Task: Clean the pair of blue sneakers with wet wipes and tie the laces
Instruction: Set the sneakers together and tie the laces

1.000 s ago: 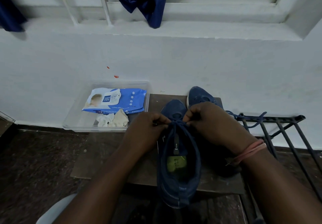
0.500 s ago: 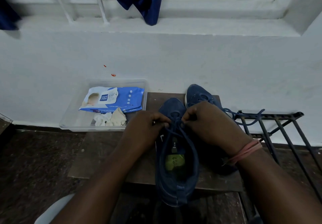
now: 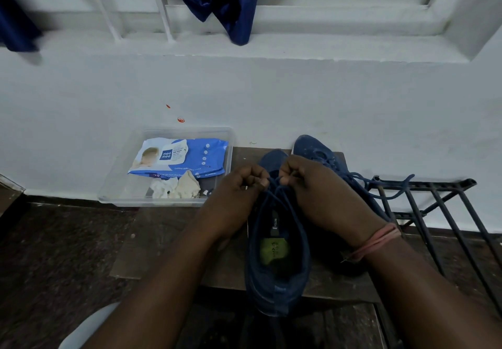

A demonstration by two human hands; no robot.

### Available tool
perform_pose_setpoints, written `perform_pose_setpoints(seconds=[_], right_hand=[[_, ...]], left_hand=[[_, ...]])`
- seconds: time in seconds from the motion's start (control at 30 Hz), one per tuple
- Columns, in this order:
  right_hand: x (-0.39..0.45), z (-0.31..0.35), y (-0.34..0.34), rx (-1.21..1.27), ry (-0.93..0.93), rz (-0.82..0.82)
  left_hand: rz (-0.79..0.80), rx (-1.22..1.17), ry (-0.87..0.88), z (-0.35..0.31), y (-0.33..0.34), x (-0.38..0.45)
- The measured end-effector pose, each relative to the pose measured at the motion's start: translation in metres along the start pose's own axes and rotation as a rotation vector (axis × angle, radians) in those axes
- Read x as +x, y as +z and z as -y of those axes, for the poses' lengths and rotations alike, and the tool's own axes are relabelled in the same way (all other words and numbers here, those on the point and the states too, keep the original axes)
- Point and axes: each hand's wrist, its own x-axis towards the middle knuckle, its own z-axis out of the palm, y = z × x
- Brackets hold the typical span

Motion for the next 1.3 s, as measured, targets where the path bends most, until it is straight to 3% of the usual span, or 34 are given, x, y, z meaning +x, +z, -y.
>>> perform_pose_setpoints(seconds=[0.2, 0.33, 0.6, 0.73, 0.97, 1.13, 1.23, 1.3], right_hand=[[-0.003, -0.005, -0.009, -0.092, 0.14, 0.033], [-0.008, -0.004, -0.02, -0.11, 0.158, 0.082], [-0.012, 0.003, -0.015, -0.176, 0.1, 0.086], [-0.012, -0.001, -0.012, -0.102, 0.093, 0.067], [-0.01, -0.002, -0.009, 0.108, 0.036, -0.05], [-0.01, -0.006, -0.011, 0.056, 0.142, 0.027], [-0.012, -0.003, -0.012, -0.012, 0.15, 0.051], [-0.013, -0.002, -0.01, -0.007, 0.144, 0.032]], left_hand=[[-0.123, 0.157, -0.02, -0.001, -0.006, 0.0], [-0.073, 0.288, 0.011, 0.001, -0.012, -0.008], [-0.005, 0.285, 0.048, -0.003, -0.016, -0.013], [-0.053, 0.332, 0.067, -0.003, -0.012, -0.014], [-0.139, 0.061, 0.114, -0.014, -0.008, -0.014], [-0.054, 0.18, -0.047, -0.001, -0.022, -0.012], [-0.012, 0.216, -0.018, 0.002, -0.022, -0.015], [-0.072, 0.266, 0.014, 0.002, -0.016, -0.017]])
